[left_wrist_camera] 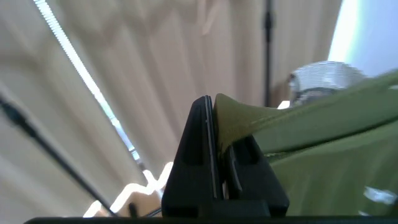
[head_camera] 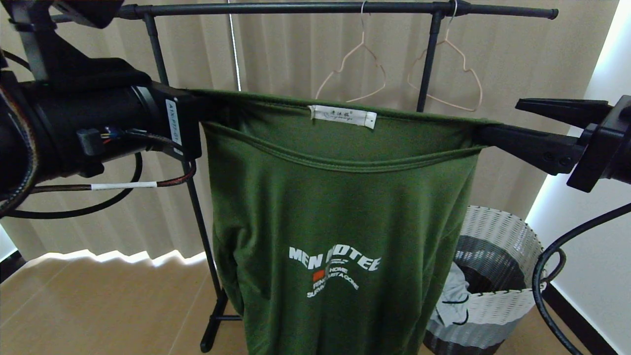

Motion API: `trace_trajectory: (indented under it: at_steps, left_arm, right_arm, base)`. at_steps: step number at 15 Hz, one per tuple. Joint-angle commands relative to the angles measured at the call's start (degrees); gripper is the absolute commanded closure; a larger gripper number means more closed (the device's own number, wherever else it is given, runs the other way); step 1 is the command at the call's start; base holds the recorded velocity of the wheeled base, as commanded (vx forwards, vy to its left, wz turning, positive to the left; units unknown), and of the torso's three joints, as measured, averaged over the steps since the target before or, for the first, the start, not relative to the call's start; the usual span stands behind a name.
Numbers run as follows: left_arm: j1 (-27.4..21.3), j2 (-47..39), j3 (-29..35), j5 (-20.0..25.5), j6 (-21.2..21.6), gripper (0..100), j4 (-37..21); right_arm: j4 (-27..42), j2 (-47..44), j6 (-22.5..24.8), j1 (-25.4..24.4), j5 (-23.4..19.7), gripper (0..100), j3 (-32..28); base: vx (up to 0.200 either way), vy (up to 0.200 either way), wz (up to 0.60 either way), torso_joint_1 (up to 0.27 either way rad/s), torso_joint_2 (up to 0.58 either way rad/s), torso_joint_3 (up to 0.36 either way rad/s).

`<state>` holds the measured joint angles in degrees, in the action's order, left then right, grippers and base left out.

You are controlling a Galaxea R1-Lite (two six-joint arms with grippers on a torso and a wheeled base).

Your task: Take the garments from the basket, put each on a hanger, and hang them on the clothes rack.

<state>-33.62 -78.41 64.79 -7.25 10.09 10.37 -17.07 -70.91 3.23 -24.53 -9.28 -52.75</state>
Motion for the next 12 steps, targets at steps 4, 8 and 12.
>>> trace_trajectory:
  at_steps: [4, 8, 12]
  left_arm:
    - [3.65, -0.78, -2.3, -2.06, 0.54, 100, 0.17]
    - [5.41, -0.6, -3.62, -2.06, 1.95, 100, 0.44]
    - [5.94, -0.6, -4.32, -2.06, 2.83, 100, 0.52]
  right_arm:
    - [-0.07, 0.6, 0.02, -2.02, -0.3, 0, 0.37]
    - [-0.07, 1.48, 0.02, -2.02, -3.03, 0, 1.16]
    - [-0.07, 2.18, 1.43, -1.93, -3.82, 0, 2.65]
  base:
    - [0.0, 0.0, 0.0, 0.0, 0.0, 0.0]
    - [0.0, 0.0, 0.0, 0.0, 0.0, 0.0]
    - [0.0, 0.0, 0.0, 0.0, 0.0, 0.0]
